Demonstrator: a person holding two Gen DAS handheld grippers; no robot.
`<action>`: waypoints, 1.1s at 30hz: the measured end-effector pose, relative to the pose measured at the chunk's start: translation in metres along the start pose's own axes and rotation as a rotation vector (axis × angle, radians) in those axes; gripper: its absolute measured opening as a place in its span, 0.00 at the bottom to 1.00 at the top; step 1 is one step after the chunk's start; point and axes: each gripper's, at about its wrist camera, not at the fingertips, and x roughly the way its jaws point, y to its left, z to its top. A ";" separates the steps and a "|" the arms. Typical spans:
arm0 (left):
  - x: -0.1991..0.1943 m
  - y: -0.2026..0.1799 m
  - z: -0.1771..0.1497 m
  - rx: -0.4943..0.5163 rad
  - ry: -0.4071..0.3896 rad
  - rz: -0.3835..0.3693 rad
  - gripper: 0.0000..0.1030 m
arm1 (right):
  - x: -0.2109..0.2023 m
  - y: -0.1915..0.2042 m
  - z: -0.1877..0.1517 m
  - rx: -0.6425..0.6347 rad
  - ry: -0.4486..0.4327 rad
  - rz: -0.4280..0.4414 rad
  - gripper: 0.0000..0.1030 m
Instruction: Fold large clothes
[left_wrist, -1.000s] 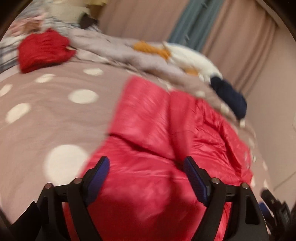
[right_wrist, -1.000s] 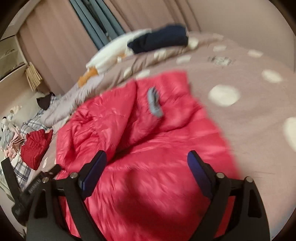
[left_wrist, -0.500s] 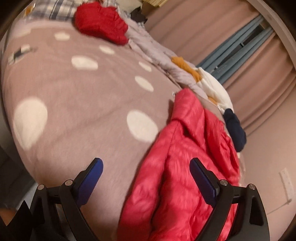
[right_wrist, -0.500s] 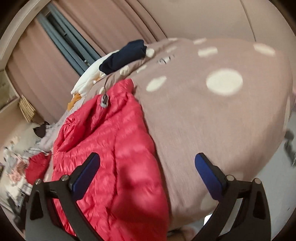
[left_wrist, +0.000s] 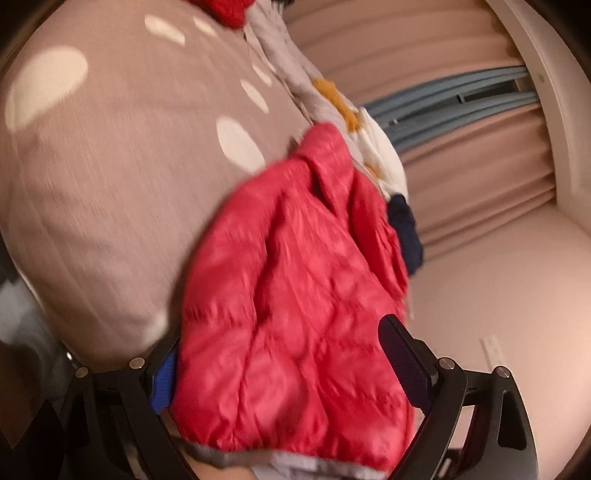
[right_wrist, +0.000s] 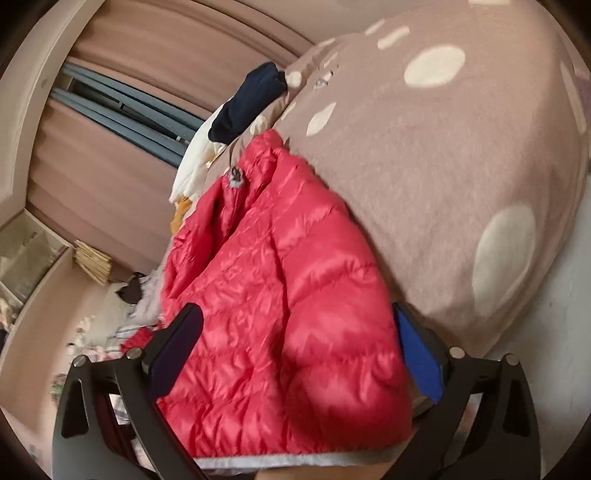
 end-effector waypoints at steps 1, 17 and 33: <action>0.002 -0.001 -0.002 -0.002 0.016 -0.013 0.90 | 0.000 -0.001 -0.001 0.020 0.010 0.009 0.94; 0.007 -0.001 -0.007 0.071 -0.001 0.186 0.20 | 0.007 -0.005 -0.005 0.020 0.143 -0.038 0.25; -0.041 -0.063 0.009 0.274 -0.167 0.121 0.12 | -0.042 0.042 0.025 -0.089 0.016 0.194 0.16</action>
